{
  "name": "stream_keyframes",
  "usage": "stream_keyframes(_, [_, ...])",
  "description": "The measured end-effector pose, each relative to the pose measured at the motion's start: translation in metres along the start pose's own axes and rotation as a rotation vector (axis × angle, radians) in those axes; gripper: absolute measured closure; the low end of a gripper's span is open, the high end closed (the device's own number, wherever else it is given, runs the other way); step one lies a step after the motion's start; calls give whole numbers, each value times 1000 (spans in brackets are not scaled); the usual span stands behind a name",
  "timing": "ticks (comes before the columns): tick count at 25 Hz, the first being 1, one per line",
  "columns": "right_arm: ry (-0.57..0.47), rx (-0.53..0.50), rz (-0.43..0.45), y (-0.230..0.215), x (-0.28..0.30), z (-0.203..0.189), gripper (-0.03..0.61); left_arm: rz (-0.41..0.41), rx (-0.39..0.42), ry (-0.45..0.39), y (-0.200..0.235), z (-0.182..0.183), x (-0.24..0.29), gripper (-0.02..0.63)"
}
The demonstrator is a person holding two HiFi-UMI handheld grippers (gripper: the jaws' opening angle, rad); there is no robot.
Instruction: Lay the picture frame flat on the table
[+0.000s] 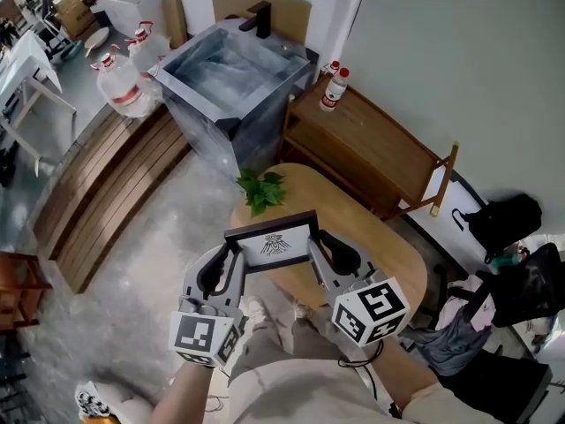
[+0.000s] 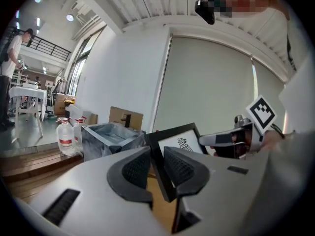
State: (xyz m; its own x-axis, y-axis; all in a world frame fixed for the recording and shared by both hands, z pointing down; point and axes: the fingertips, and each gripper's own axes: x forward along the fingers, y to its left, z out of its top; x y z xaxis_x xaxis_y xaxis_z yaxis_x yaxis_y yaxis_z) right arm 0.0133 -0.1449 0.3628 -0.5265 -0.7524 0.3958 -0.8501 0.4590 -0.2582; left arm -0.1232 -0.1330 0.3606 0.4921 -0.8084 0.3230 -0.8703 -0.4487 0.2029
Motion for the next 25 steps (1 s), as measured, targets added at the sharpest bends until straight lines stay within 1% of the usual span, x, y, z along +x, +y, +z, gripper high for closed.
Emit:
stream_keyframes(1, [20,5,8,-5,8,-7,520,1,-7,14,4,-8,8,535])
stream_keyframes(4, [72,20,21,-20,35,-28,520,17,-65,41,21,-33,31,537])
stream_keyframes(9, [137,49,19,-48,73,-64,518,21,-114,93,36,-74,65,535])
stream_keyframes(17, [267,114,1,-92,129,-144,518,-5,-237,214,63,-162,120,535])
stream_keyframes(22, [325,159,-8,-117,158,-197,518,-4,-278,242,76,-214,151,537])
stream_keyframes(25, [357,158,-23,-132,174,-224,518,-7,-308,261,82,-245,168,537])
